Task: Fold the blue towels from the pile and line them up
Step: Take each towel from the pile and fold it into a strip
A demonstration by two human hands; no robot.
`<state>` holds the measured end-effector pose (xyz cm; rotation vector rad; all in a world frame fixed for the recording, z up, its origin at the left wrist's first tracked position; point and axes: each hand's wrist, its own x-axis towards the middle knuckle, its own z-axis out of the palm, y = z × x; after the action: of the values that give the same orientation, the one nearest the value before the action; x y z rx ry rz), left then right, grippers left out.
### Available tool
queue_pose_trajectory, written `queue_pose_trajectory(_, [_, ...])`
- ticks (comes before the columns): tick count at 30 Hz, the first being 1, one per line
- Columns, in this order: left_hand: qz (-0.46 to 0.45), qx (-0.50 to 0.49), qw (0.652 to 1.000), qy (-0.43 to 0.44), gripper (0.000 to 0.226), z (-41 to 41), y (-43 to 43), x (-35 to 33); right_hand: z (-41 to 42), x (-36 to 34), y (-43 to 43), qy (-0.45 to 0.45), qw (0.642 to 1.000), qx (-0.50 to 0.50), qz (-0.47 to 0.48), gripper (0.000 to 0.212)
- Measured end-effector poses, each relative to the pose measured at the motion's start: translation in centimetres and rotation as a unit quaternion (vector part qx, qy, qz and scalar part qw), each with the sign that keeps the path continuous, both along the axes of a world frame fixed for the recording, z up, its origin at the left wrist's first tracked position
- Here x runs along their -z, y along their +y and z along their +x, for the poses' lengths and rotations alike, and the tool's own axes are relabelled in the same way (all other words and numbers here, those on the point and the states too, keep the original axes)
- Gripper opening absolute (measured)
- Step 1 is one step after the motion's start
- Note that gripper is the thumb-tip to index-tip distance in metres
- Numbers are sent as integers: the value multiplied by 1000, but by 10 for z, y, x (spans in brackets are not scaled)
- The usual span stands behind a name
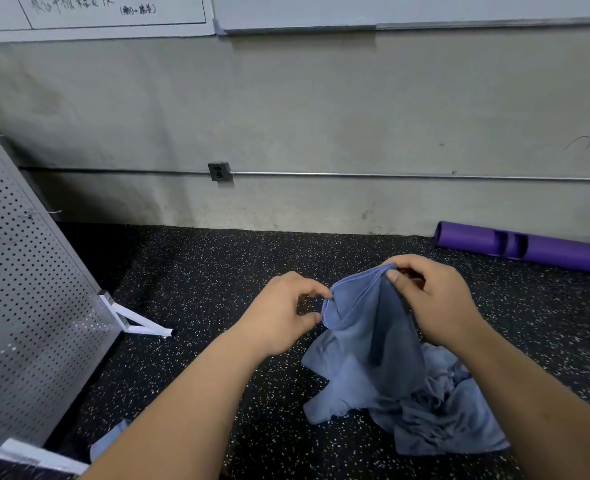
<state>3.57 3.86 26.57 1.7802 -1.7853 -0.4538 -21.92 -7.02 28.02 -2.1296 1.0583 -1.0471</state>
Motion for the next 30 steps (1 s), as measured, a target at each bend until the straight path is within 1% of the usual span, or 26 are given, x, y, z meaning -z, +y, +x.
queue_pose_trajectory(4, [13,38,994,-98,42,-7,-2,6,-4,-4,0,-23,1000,-19,7,22])
queue_pose_trajectory(6, [16,47,990,-135,41,-8,-4,10,-5,-5,0,-27,999,-21,11,22])
queue_pose_trajectory(8, [19,48,986,-161,33,-10,-6,11,-7,-5,-1,-32,999,-20,12,21])
queue_pose_trajectory(10, [7,39,980,-192,21,-10,-7,10,-9,-4,-1,-29,999,-18,10,22])
queue_pose_trajectory(11, [-7,32,980,-195,16,-9,-7,9,-10,-3,-2,-24,1000,-15,7,22])
queue_pose_trajectory(13, [-36,14,988,-151,11,-5,-7,6,-13,-1,-5,-8,1000,2,3,23])
queue_pose_trajectory(16, [-76,-8,997,-27,7,7,-6,1,-20,2,-11,31,999,33,-3,25])
queue_pose_trajectory(19, [-85,-4,996,35,7,14,-3,-2,-23,7,-13,67,997,36,4,26])
queue_pose_trajectory(21, [-74,2,996,49,6,16,-2,-1,-22,9,-13,88,996,34,2,24])
queue_pose_trajectory(25, [-50,13,998,46,4,21,-2,1,-20,8,-11,100,994,36,-8,24])
queue_pose_trajectory(28, [-62,5,997,37,5,22,-1,1,-18,10,-13,100,994,34,1,23])
queue_pose_trajectory(30, [-87,-3,996,26,5,21,-2,0,-17,15,-15,111,993,27,19,24])
